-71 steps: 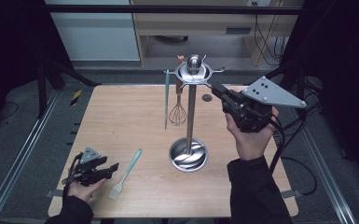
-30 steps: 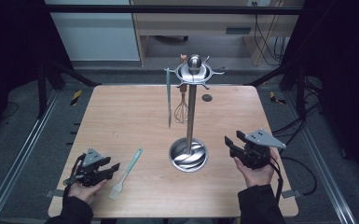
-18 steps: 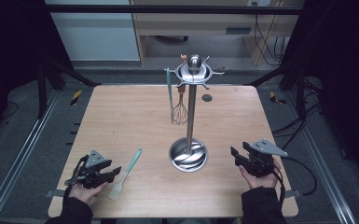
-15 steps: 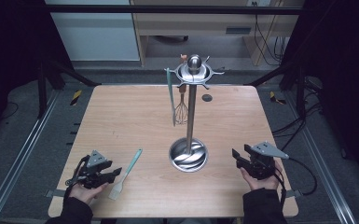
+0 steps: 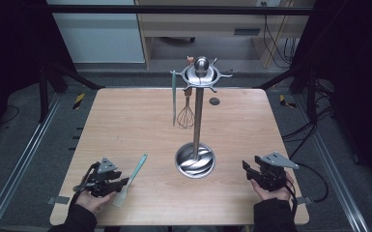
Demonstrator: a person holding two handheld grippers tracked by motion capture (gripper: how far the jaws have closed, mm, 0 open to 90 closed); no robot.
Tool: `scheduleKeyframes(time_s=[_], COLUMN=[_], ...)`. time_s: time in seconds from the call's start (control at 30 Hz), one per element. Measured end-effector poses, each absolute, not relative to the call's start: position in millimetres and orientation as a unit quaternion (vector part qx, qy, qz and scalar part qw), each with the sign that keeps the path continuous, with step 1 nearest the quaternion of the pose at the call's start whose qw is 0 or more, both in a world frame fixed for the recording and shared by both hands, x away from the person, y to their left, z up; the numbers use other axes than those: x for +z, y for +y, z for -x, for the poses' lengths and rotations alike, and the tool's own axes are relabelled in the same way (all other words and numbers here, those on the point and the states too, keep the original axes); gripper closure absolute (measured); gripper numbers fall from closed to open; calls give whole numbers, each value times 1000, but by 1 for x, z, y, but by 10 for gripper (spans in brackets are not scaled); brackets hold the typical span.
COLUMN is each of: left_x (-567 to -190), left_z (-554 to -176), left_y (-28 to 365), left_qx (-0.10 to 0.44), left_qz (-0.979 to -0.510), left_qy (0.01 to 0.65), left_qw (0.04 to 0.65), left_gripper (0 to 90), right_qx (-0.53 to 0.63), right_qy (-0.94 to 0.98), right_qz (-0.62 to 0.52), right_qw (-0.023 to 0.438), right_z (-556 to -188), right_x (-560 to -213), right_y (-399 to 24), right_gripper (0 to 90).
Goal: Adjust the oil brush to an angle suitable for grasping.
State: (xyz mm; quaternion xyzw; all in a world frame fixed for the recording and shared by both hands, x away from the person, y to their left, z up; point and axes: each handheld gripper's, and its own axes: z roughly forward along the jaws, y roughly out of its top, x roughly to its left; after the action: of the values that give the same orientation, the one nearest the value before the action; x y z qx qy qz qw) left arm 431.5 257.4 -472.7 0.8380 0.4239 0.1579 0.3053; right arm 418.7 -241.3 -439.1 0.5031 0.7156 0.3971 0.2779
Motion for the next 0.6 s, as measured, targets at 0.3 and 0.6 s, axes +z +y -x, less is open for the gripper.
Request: scheduleKeyframes(time_s=[0.3,0.6], left_x=[-478,-479], left_z=[-437,-439], left_y=[243,237], left_qx=[152,155], left_qz=[-846,-849], left_qy=[427,427], left_qw=[282,270], left_gripper=[654,690], right_qx=[396,390], right_qy=[718,721], right_qz=[-503,-502], right_qw=[274,274], right_z=[-419,-421], right_x=[-439,-440], right_y=[-240,-240], right_gripper=[506,510])
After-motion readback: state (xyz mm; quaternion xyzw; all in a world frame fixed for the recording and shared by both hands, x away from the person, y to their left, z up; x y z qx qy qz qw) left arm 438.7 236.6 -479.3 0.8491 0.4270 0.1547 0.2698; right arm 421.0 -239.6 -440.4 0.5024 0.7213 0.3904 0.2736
